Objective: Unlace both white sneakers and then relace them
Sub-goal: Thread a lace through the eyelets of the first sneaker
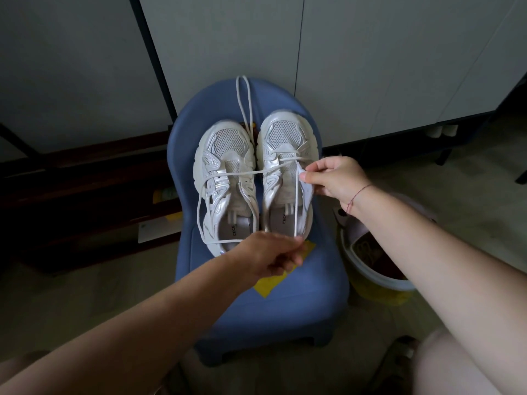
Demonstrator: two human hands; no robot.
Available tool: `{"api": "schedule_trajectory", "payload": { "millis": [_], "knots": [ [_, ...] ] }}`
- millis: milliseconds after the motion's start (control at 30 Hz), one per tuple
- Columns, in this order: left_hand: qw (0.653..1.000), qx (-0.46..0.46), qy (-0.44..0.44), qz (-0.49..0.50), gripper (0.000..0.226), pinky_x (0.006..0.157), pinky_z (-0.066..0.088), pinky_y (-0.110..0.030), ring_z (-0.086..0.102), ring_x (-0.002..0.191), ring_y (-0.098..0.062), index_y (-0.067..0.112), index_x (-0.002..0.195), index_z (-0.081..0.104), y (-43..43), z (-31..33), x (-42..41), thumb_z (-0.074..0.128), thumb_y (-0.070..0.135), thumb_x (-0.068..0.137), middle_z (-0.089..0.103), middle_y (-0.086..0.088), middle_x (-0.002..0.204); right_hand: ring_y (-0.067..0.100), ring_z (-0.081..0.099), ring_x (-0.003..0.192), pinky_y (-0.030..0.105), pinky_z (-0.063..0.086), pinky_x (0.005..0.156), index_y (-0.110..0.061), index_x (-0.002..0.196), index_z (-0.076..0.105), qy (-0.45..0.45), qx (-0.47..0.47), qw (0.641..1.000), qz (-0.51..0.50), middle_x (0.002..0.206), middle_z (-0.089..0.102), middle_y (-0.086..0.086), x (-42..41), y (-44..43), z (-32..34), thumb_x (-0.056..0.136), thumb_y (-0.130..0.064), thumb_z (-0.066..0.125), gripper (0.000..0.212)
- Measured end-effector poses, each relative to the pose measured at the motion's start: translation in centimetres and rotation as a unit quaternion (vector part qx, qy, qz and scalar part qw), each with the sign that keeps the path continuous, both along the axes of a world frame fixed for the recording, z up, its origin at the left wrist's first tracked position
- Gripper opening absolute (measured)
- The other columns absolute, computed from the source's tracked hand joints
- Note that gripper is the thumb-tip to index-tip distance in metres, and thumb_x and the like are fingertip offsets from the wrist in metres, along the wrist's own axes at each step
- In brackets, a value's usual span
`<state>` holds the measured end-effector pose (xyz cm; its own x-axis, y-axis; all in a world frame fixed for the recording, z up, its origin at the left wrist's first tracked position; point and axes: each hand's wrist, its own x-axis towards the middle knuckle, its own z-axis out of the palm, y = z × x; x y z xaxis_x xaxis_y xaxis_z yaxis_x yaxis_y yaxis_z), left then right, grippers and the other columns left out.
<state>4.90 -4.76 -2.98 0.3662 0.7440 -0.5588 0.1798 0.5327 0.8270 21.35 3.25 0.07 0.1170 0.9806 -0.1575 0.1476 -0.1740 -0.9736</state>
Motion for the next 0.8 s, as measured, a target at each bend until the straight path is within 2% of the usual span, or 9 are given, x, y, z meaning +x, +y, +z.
{"api": "schedule_trajectory", "payload": {
  "millis": [100,200,300,433,533,600,700,800],
  "knots": [
    [0.996,-0.052,0.044,-0.065,0.02,0.051,0.038,-0.014,0.049,0.044,-0.002,0.014,0.086,0.068,-1.6,-1.0,-1.3,0.055,0.024,0.098,0.063,0.006,0.056,0.016,0.064,0.073,0.025,0.055,0.065,-0.011,0.073,0.062,-0.005,0.003,1.0,-0.001,0.078,0.066,0.007,-0.1,-0.1,0.2,0.076,-0.002,0.075,0.016],
    [0.982,-0.092,0.075,-0.145,0.021,0.043,0.034,-0.012,0.046,0.04,0.0,0.015,0.084,0.067,-3.6,-2.4,-1.9,0.054,0.024,0.098,0.063,0.007,0.053,0.017,0.064,0.073,0.025,0.055,0.064,-0.012,0.072,0.062,-0.004,0.003,1.0,-0.003,0.077,0.066,0.007,0.0,-0.1,0.3,0.076,-0.002,0.074,0.016],
    [0.98,-0.071,0.095,-0.161,0.022,0.04,0.031,-0.012,0.041,0.037,-0.001,0.016,0.08,0.068,-4.6,-3.2,-1.5,0.057,0.025,0.097,0.064,0.007,0.052,0.019,0.064,0.075,0.028,0.056,0.069,-0.011,0.072,0.062,0.003,0.004,1.0,-0.005,0.078,0.066,0.007,-0.1,-0.2,0.1,0.076,-0.001,0.074,0.016],
    [0.979,0.08,0.145,-0.122,0.021,0.042,0.035,-0.016,0.042,0.036,-0.004,0.013,0.083,0.068,-2.7,-1.9,-0.8,0.061,0.029,0.095,0.067,0.006,0.057,0.023,0.064,0.081,0.034,0.057,0.077,-0.011,0.072,0.063,0.002,0.007,1.0,-0.008,0.079,0.065,0.009,-0.1,-0.2,0.0,0.077,-0.001,0.073,0.015],
    [0.981,0.137,0.125,-0.056,0.022,0.04,0.034,-0.018,0.041,0.036,-0.007,0.016,0.086,0.068,-0.9,-0.1,-0.6,0.058,0.033,0.096,0.069,0.001,0.06,0.023,0.063,0.081,0.034,0.057,0.077,-0.011,0.072,0.062,0.009,0.008,1.0,-0.011,0.078,0.065,0.009,-0.1,-0.2,0.0,0.077,-0.001,0.073,0.016],
    [0.982,0.16,0.105,0.006,0.021,0.039,0.033,-0.017,0.041,0.036,-0.009,0.016,0.089,0.068,-0.1,0.8,-0.2,0.056,0.03,0.098,0.067,-0.001,0.06,0.022,0.063,0.08,0.032,0.057,0.075,-0.01,0.072,0.062,0.012,0.007,1.0,-0.011,0.078,0.065,0.009,-0.1,-0.2,0.1,0.077,-0.001,0.073,0.015],
    [0.976,0.18,0.072,0.1,0.02,0.036,0.034,-0.014,0.043,0.033,-0.009,0.007,0.098,0.065,1.0,1.3,0.4,0.052,0.022,0.1,0.066,-0.006,0.061,0.02,0.063,0.076,0.028,0.057,0.07,-0.01,0.073,0.061,0.016,0.008,1.0,-0.006,0.077,0.065,0.008,-0.2,-0.3,0.1,0.078,0.0,0.072,0.016],
    [0.978,0.163,0.023,0.131,0.016,0.036,0.037,-0.017,0.046,0.035,-0.014,0.01,0.108,0.06,1.4,0.9,1.4,0.048,0.02,0.102,0.068,-0.007,0.062,0.016,0.063,0.07,0.022,0.054,0.06,-0.01,0.073,0.061,0.016,0.012,1.0,-0.006,0.077,0.065,0.008,-0.3,-0.4,0.2,0.078,0.0,0.072,0.015]
  ]
}}
